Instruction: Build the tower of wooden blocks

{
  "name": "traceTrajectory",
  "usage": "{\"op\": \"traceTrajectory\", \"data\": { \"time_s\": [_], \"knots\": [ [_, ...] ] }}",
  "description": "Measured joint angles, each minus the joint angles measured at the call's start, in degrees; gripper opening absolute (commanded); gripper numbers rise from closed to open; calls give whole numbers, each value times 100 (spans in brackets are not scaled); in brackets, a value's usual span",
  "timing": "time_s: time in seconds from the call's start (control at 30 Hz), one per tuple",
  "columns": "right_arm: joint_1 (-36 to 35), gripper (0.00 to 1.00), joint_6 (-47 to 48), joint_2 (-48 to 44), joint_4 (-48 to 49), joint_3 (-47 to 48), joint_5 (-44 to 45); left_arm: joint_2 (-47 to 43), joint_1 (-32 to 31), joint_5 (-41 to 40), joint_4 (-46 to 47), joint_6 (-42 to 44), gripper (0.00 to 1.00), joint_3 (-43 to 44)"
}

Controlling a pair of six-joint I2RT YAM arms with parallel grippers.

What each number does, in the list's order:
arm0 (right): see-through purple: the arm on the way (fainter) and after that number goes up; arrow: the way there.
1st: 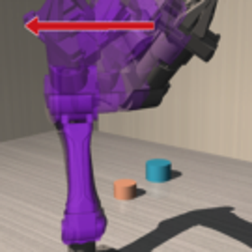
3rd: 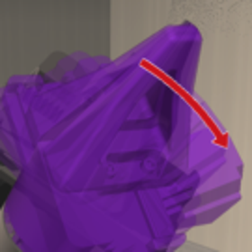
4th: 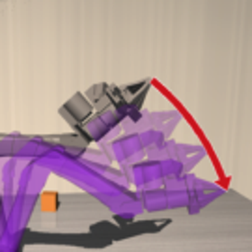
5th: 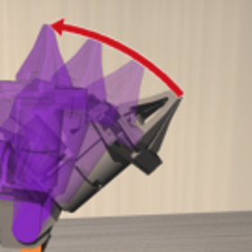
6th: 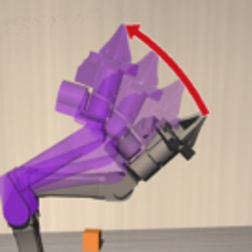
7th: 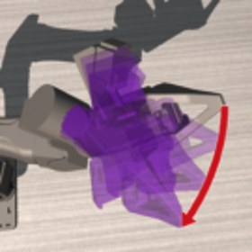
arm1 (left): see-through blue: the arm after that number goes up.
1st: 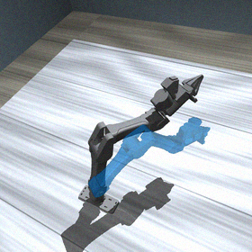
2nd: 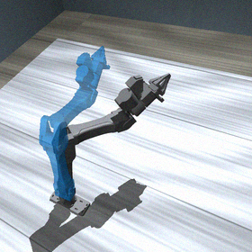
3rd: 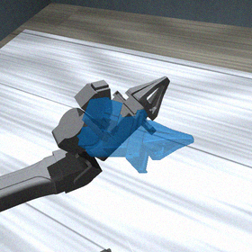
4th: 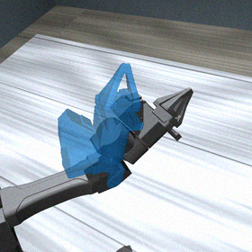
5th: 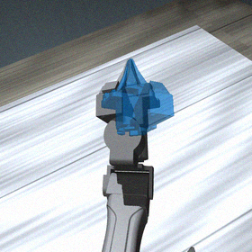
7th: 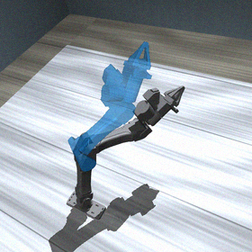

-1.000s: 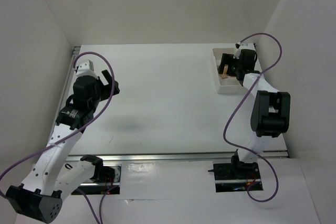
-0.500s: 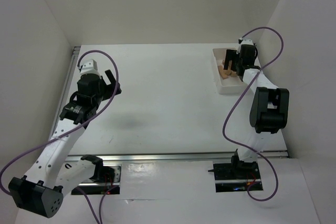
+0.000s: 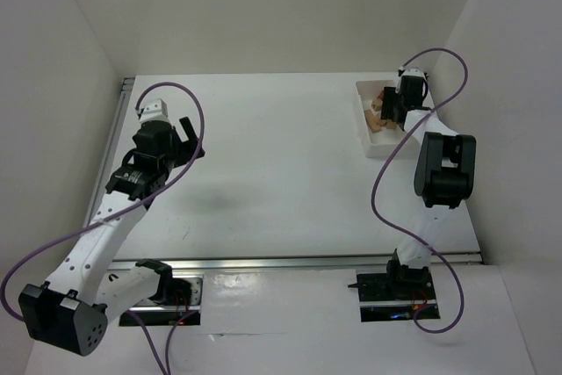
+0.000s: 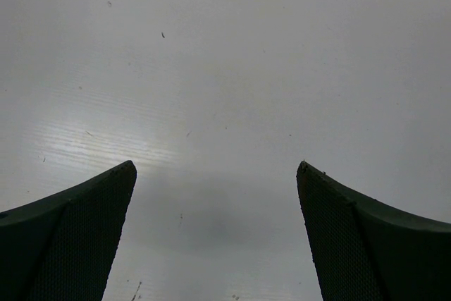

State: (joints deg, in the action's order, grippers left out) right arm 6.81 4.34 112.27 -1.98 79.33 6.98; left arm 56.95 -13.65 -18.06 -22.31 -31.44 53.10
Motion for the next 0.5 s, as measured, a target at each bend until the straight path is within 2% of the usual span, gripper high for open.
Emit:
{"op": "traceTrajectory", "data": {
  "time_s": [0.07, 0.13, 0.17, 0.3, 0.4, 0.5],
  "knots": [
    [13, 49, 50, 109, -7, 20, 37, 22, 0, -13, 0, 4, 100, 2],
    [35, 40, 48, 162, 2, 52, 90, 42, 0, -24, 0, 9, 100, 2],
    [59, 26, 28, 177, -7, 52, 59, 55, 0, -37, 4, 11, 100, 7],
    [96, 22, -9, 188, -7, 63, -160, 122, 0, -79, -2, 17, 100, 15],
    [94, 1, -59, 188, 11, 63, -260, 153, 0, -96, -7, 20, 100, 15],
    [96, 0, -107, 188, 22, 63, -330, 184, 0, -114, -15, 20, 100, 26]
  ]
}}
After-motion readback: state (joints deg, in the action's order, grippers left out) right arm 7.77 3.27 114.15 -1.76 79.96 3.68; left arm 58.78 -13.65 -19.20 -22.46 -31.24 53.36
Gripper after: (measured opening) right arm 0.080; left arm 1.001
